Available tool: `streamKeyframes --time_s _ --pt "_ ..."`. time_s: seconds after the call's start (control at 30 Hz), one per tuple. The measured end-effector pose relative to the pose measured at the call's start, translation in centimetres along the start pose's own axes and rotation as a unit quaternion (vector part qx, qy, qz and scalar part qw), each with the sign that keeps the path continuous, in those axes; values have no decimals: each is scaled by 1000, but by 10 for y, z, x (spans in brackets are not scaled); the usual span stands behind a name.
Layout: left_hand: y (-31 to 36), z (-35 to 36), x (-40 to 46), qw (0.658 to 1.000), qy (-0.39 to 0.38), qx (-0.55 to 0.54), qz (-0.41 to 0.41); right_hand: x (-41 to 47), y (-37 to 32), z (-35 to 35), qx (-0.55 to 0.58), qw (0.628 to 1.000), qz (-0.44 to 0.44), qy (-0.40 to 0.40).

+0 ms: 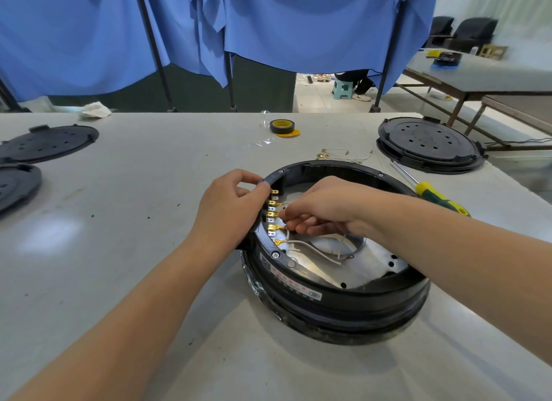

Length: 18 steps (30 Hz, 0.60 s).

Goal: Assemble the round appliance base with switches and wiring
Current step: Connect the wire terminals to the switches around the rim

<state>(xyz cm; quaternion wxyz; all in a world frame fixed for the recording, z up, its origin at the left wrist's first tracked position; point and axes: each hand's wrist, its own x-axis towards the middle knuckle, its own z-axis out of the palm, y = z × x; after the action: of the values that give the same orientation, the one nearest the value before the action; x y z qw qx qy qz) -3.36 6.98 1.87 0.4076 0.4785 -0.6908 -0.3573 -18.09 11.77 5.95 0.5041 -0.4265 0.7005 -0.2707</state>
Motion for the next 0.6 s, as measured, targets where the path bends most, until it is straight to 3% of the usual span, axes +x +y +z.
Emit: streamKeyframes --time_s 0.6 --pt "3 0 0 1000 -5 9 2 -3 -2 6 8 1000 -6 17"
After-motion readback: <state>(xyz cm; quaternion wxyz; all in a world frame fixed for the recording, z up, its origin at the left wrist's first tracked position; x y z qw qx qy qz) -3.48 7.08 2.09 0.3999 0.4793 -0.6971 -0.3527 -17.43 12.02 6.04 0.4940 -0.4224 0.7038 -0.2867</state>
